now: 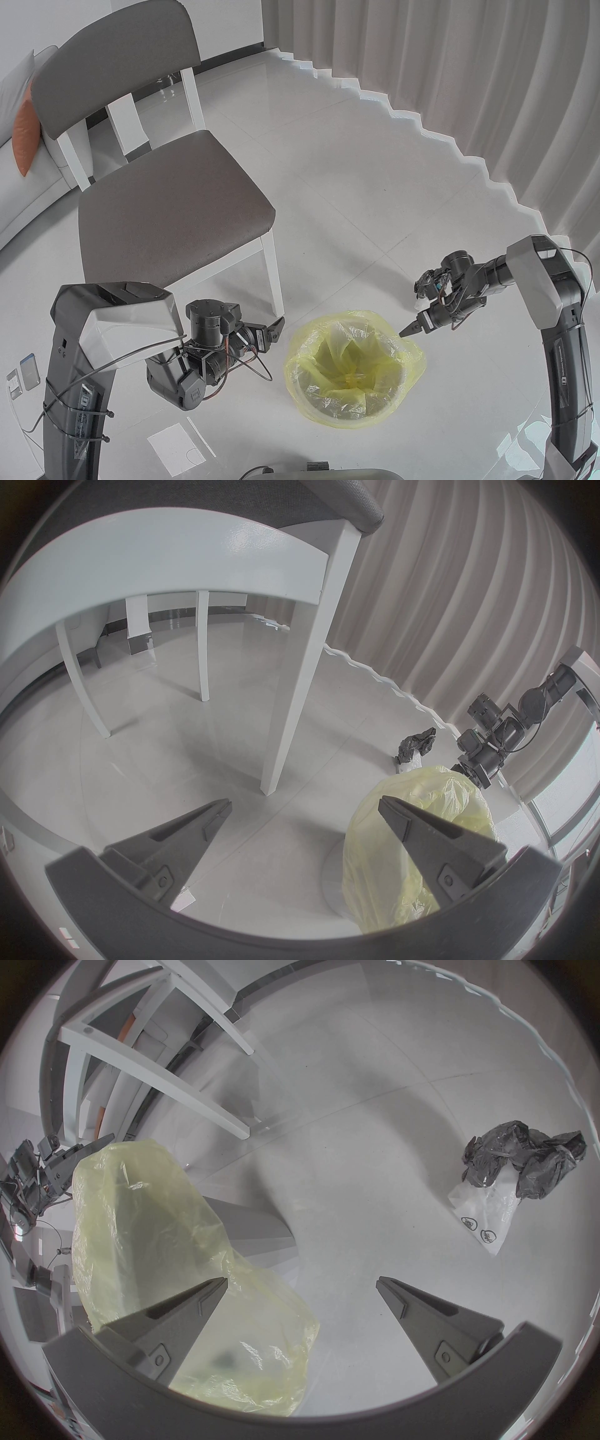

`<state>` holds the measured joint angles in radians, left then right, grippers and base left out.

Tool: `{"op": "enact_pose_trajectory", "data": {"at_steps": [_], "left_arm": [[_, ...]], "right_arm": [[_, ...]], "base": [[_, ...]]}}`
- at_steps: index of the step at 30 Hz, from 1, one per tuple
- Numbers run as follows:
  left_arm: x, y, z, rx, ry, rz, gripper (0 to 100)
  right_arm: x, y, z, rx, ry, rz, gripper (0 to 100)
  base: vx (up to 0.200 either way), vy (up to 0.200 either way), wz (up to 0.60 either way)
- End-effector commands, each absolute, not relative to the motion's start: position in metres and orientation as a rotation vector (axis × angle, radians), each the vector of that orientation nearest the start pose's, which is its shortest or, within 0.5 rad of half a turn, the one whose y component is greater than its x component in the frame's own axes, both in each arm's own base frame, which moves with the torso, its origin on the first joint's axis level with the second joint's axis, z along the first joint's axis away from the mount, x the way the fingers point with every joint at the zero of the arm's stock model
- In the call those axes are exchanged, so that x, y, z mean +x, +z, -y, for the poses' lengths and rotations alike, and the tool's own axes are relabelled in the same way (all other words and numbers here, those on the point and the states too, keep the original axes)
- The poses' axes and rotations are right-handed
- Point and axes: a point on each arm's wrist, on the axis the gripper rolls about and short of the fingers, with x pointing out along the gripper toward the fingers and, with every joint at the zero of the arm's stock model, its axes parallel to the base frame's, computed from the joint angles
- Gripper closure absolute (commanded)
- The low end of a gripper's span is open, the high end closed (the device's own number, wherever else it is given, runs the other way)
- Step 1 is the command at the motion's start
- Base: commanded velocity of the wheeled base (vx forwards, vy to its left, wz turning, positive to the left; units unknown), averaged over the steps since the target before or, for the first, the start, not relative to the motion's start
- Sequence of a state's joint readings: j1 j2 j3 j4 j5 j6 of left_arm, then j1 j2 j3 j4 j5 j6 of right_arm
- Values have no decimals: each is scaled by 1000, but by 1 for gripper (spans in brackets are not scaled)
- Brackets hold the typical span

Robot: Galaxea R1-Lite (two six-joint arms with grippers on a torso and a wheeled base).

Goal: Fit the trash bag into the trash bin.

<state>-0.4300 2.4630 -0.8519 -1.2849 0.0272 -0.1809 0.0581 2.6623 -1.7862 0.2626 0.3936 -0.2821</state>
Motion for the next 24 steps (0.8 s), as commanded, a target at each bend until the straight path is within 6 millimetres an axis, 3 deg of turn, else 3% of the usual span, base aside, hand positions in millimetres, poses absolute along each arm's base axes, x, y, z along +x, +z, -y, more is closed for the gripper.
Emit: {"op": "enact_pose_trajectory", "data": {"at_steps": [1,8,15,19,24], "left_arm": [[363,-22,167,-104,-372,-348,0],[364,-22,167,-105,-371,-343,0],[364,-17,167,-111,-374,-318,0],[371,-9,172,-186,-360,-200,0],[374,-9,170,-203,-341,-171,0]], "right_arm": [[477,-11,3,-31,482,-1009,0],[485,10,41,-32,407,-928,0],[491,16,47,-37,394,-896,0],[491,19,50,-37,386,-891,0],[487,24,62,-28,357,-890,0]], "base": [[0,0,0],[0,0,0],[0,0,0],[0,0,0],[0,0,0]]}}
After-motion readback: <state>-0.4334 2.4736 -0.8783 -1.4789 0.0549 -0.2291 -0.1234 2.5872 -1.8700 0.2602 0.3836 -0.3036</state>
